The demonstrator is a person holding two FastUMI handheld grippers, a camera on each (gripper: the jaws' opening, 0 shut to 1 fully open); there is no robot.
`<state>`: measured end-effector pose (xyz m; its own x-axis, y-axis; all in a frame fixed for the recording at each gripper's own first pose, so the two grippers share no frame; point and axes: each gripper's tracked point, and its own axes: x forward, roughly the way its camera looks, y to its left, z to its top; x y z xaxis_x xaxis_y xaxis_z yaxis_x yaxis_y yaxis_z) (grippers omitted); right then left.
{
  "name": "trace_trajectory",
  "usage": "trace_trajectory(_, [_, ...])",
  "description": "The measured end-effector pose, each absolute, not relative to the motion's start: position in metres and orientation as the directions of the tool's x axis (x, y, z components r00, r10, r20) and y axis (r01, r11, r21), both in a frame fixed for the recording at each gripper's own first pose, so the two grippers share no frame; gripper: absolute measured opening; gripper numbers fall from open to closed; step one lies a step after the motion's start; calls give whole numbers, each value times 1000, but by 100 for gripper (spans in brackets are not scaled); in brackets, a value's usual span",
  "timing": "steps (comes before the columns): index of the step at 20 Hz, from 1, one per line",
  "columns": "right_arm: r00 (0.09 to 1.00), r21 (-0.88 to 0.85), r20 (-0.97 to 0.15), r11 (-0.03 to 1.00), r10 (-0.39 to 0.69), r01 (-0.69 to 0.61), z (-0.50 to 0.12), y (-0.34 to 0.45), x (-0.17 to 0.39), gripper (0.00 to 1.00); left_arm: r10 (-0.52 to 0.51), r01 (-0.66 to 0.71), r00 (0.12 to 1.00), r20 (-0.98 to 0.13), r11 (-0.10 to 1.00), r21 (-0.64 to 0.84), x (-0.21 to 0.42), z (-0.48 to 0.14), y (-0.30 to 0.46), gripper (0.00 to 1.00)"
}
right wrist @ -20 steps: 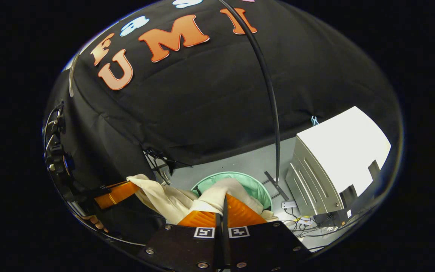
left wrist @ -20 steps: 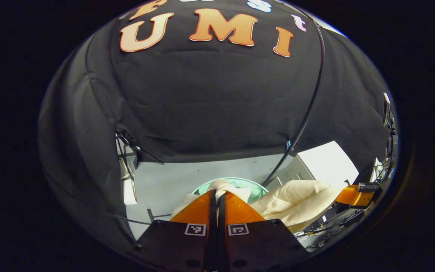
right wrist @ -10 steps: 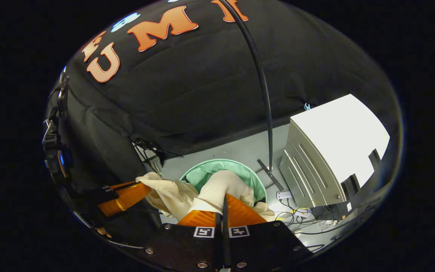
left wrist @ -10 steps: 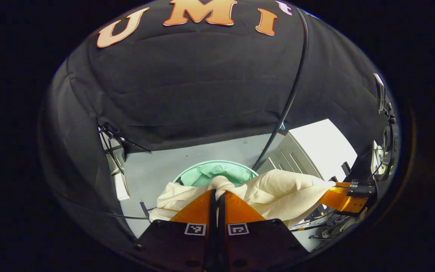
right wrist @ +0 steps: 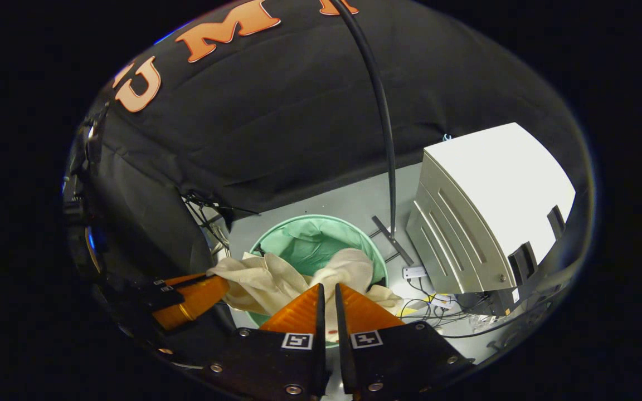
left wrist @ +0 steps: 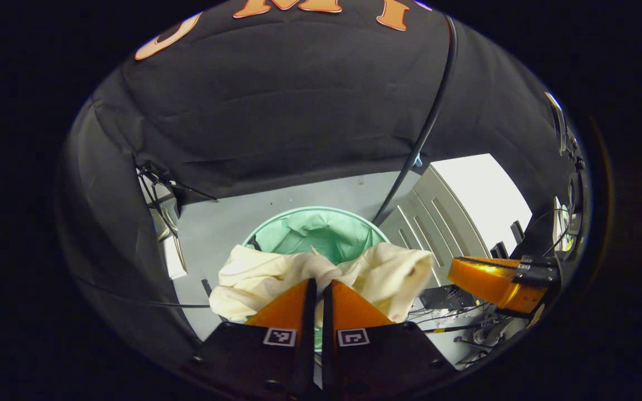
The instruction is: Grasp the clothes on the hanger with both hands and then place them into the laundry hamper below.
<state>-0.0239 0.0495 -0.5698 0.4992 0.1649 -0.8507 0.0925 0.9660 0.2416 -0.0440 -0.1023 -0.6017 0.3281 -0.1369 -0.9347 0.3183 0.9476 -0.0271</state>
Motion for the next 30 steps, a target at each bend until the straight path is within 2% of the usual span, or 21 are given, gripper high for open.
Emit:
trace_trajectory(2, [506,228,-848,970,155,85,-565,47,-20,12,-128,300,333,-934,954,-24,-40,-599,-93,19])
trace_trajectory(3, [510,221,-847,972,152,76,-562,47,-20,17,-128,290,338,-932,957,-27,-36,-596,-92,24])
trace_trajectory(4, [513,211,-846,975,146,69,-560,47,-19,20,-128,284,345,-930,959,-27,-34,-592,-89,37])
trace_trajectory(5, [513,199,-847,978,139,65,-557,46,-20,27,-122,277,357,-926,961,-20,-30,-588,-86,45])
trace_trajectory(6, [515,192,-847,979,134,62,-555,46,-21,30,-110,269,368,-924,963,-7,-26,-584,-81,39])
trace_trajectory(7, [517,191,-846,980,133,60,-552,47,-22,38,-115,266,377,-919,964,-12,-27,-579,-78,39])
trace_trajectory(9, [517,188,-846,981,134,54,-548,50,-25,49,-117,255,384,-916,967,-17,-26,-569,-74,74])
trace_trajectory(10, [516,189,-845,981,138,48,-544,50,-29,51,-113,250,389,-914,968,-14,-28,-566,-71,92])
trace_trajectory(11, [519,189,-843,981,139,43,-540,51,-32,46,-105,243,395,-913,970,-7,-27,-560,-66,90])
trace_trajectory(12, [519,187,-843,982,139,40,-538,50,-38,59,-100,237,405,-909,972,-2,-29,-552,-61,88])
trace_trajectory(14, [519,158,-847,987,113,44,-529,43,-44,68,-88,225,430,-898,974,12,-28,-535,-52,90])
trace_trajectory(15, [520,134,-849,990,92,44,-523,39,-44,79,-82,218,452,-888,976,20,-25,-524,-47,91])
trace_trajectory(16, [526,114,-847,993,76,40,-514,37,-43,84,-78,211,474,-877,977,26,-23,-513,-42,99])
trace_trajectory(19, [573,75,-818,997,58,7,-474,35,-33,93,-67,192,535,-842,980,44,-18,-480,-29,99])
trace_trajectory(26, [715,33,-697,999,53,-42,-354,33,-1,94,-56,126,693,-719,991,44,3,-377,5,99])
trace_trajectory(30, [803,29,-593,998,58,-50,-275,31,13,94,-26,85,795,-606,994,70,18,-307,29,99])
